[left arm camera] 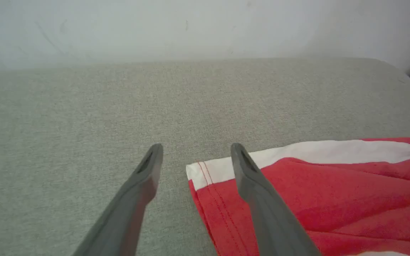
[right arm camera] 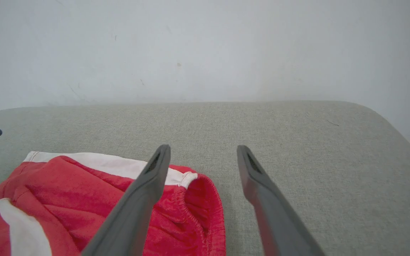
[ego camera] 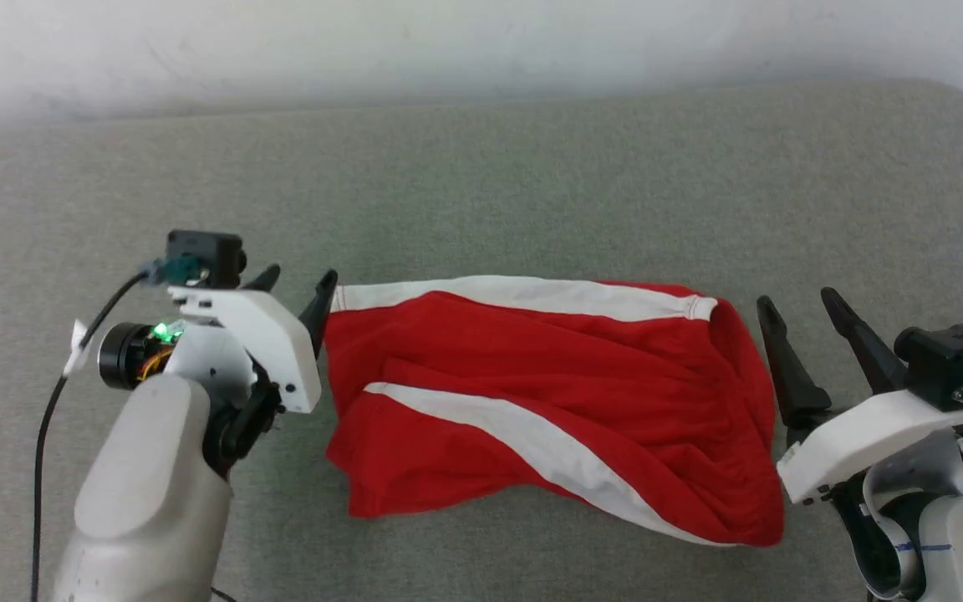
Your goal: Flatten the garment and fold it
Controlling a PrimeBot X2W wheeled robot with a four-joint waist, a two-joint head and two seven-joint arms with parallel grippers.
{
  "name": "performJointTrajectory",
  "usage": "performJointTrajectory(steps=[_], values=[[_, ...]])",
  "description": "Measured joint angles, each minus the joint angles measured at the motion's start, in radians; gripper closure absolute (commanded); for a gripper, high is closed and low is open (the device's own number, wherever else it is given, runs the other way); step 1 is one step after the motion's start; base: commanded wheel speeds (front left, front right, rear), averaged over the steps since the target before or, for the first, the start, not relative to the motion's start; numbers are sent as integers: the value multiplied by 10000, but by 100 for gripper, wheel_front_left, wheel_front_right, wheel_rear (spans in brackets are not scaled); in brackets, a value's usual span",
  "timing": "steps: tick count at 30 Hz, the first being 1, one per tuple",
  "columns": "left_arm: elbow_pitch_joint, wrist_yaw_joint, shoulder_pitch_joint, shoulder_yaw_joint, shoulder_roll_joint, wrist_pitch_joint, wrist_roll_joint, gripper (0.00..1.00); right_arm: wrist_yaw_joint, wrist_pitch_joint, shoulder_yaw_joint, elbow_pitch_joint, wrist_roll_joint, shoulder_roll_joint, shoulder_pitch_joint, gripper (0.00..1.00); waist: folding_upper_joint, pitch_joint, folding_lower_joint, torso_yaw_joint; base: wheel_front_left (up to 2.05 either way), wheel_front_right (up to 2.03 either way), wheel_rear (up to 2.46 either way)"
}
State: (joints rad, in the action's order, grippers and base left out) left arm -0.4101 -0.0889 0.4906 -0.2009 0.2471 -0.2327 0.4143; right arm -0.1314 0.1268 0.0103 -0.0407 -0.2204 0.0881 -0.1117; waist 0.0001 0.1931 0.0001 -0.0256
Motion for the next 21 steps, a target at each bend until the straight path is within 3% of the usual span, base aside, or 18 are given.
performJointTrajectory(steps=[7, 13, 14, 15, 16, 17, 21], values=[[-1714, -173, 1094, -573, 313, -2529, 251, 0, 0, 136, -194, -165, -29, -119, -1, 0, 0, 663, 2, -485, 0, 0, 0], [-2048, -257, 1860, -1241, 700, -3971, 290, 0, 0, 226, -150, 4, -201, -155, 3, 0, 0, 975, -2, -944, 0, 0, 0], [-2033, -255, 1940, -1352, 748, -4257, 353, 11, 0, 253, -138, 44, -201, -155, 2, 0, 0, 1002, -3, -998, 0, 0, 0], [-1981, -255, 1980, -1448, 802, -4458, 418, 60, 0, 293, -132, 94, -217, -138, 1, 0, 0, 1022, -3, -1045, 0, 0, 0], [-1896, -253, 1982, -1546, 859, -4544, 454, 60, 0, 316, -123, 144, -253, -117, -8, 0, 0, 1034, -3, -1080, 0, 0, 0], [-1816, -255, 1976, -1626, 894, -4546, 462, 100, 0, 385, -142, 207, -288, -71, -35, 0, 0, 1038, -2, -1106, 0, 0, 0], [-1582, -25, 1750, -1685, 777, -4056, 510, 100, 0, 922, -468, 621, -454, 290, -440, 0, 0, 1022, -2, -1092, 0, 0, 0]])
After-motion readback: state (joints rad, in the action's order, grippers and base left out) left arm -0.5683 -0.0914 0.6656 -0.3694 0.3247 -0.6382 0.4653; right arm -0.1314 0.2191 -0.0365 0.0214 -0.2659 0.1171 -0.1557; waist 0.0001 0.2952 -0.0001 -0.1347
